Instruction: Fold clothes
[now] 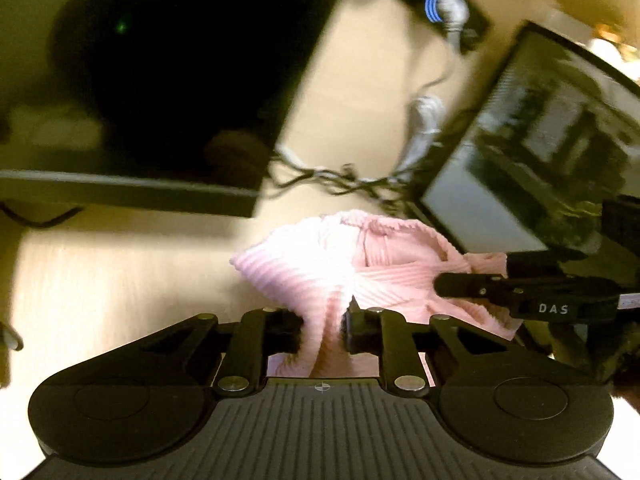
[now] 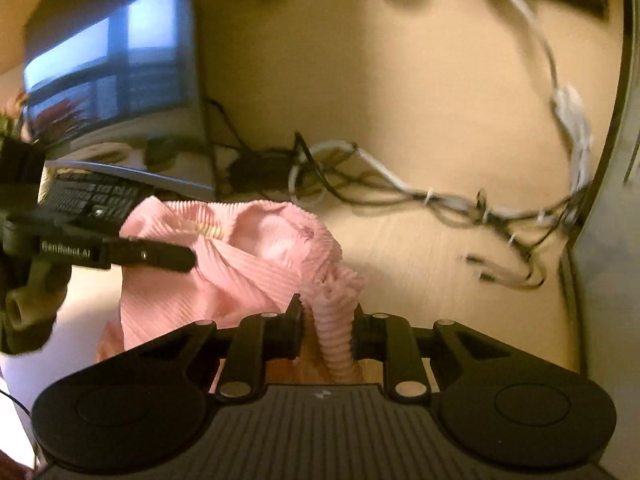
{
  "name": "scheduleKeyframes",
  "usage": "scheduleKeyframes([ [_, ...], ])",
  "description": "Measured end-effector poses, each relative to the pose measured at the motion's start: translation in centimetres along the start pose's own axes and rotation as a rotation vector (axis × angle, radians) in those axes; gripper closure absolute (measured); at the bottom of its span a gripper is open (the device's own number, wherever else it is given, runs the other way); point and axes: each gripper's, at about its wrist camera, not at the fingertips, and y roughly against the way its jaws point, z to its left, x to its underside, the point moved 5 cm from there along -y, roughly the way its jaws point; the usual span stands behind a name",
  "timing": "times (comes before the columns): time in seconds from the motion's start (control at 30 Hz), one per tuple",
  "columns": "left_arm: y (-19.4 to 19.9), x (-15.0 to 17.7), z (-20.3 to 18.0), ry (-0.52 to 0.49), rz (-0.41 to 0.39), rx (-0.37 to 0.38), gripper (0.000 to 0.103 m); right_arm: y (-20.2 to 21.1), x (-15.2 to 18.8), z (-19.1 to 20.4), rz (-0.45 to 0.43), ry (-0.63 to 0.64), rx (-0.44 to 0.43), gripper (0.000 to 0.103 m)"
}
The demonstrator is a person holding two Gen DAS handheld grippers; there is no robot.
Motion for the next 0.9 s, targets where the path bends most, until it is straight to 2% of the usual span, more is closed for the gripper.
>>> scheduleKeyframes([
  [0.07, 1.5, -0.7, -1.1, -0.028, -0.025, 0.009, 0.085, 0.8, -1.4, 0.1, -0.047, 0.034, 0.016, 0.083],
  [0.17, 2.4, -2.5, -2.6, -0.054, -0.084, -0.021, 0.085, 1.7, -3.4, 0.2, -0.121, 0.087, 0.041, 0.084],
  [0.27, 3.7, -3.9, -3.8, -0.088, -0.149, -0.063, 0.086, 3.6, -3.6, 1.2, -0.187, 0.174, 0.024, 0.083],
  [0.37, 5.9, -3.2, -5.4, -0.184, -0.174, -0.081, 0.086, 5.3, 0.0, 3.4, -0.179, 0.377, 0.039, 0.083],
  [0.4, 6.5, -1.8, -5.4, -0.205, -0.151, -0.071, 0.085, 5.8, 1.3, 4.2, -0.173, 0.448, 0.046, 0.083],
  [0.5, 8.5, 2.4, -5.7, -0.267, -0.078, -0.039, 0.078, 6.7, 7.4, 5.7, -0.040, 0.568, 0.016, 0.082],
  [0.57, 9.3, 5.7, -4.9, -0.265, 0.030, -0.020, 0.074, 7.2, 11.6, 5.8, 0.073, 0.585, -0.002, 0.078],
  [0.63, 10.6, 9.3, -3.5, -0.251, 0.136, 0.002, 0.070, 7.9, 14.8, 5.5, 0.165, 0.547, -0.026, 0.069],
  [0.67, 11.2, 10.9, -3.2, -0.236, 0.184, 0.005, 0.063, 8.4, 15.9, 5.2, 0.197, 0.507, -0.036, 0.066],
  [0.7, 11.7, 12.1, -2.6, -0.199, 0.221, 0.004, 0.053, 8.9, 16.4, 4.6, 0.211, 0.460, -0.033, 0.057],
  [0.73, 12.3, 13.2, -2.1, -0.161, 0.258, 0.002, 0.047, 9.4, 16.7, 3.9, 0.216, 0.413, -0.023, 0.047],
  [0.77, 12.7, 13.9, -1.5, -0.106, 0.276, 0.004, 0.041, 10.0, 16.6, 3.1, 0.213, 0.354, -0.007, 0.042],
  [0.83, 13.9, 14.5, -0.4, 0.006, 0.268, 0.011, 0.039, 11.2, 15.8, 1.2, 0.188, 0.216, 0.021, 0.019],
  [0.87, 14.5, 14.4, -0.1, 0.056, 0.251, 0.028, 0.033, 11.8, 15.4, 0.4, 0.167, 0.142, 0.019, 0.014],
  [0.9, 15.1, 14.2, 0.3, 0.107, 0.234, 0.045, 0.022, 12.4, 15.0, -0.2, 0.140, 0.079, 0.006, 0.007],
])
